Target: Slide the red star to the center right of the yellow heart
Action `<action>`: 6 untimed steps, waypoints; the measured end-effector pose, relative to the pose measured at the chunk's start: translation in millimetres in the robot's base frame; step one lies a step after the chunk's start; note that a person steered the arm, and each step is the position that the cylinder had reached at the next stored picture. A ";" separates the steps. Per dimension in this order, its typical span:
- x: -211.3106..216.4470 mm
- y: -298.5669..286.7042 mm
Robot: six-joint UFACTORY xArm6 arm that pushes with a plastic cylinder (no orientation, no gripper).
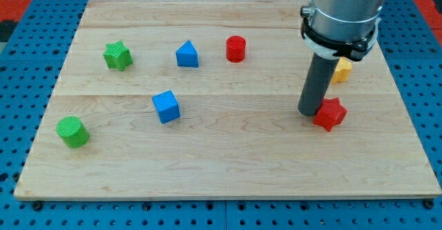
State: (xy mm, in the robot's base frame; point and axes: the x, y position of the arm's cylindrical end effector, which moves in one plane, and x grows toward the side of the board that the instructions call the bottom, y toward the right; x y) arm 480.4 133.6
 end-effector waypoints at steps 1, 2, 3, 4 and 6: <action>35.0 -42.0; 60.6 -28.8; 47.0 12.8; 3.9 37.8; 22.3 59.8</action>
